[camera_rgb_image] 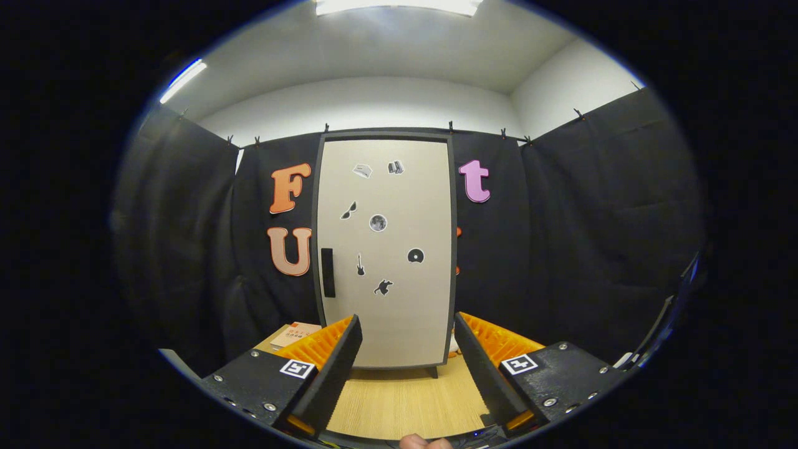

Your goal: Open the shoe cabinet door, grab the shoes and put them into the shoe cabinet, then close the shoe cabinet door.

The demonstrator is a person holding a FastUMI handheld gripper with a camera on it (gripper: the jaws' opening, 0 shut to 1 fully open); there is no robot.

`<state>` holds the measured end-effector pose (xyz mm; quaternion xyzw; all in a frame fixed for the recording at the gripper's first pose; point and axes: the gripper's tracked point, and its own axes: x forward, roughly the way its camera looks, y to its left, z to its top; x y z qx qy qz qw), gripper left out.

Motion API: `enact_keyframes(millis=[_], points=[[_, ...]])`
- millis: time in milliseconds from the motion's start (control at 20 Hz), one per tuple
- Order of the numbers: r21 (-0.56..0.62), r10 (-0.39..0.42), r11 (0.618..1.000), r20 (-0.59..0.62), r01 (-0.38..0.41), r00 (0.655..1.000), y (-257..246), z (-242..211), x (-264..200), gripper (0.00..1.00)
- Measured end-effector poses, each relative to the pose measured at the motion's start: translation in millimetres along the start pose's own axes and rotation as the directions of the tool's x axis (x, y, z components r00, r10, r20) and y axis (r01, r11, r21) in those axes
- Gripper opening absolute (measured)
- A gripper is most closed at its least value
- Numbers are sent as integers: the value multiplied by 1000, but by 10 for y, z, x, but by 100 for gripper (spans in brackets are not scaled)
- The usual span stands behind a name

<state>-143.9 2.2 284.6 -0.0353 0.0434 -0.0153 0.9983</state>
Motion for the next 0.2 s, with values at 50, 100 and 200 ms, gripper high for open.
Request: enact_keyframes(millis=[50, 100, 200], points=[[-8, 0, 1000, -2, 0, 1000, 13, 17, 14, 93], [-16, 1, 1000, -6, -1, 1000, 14, 22, 30, 93], [-30, 4, 1000, -4, -4, 1000, -8, 45, 49, 93]])
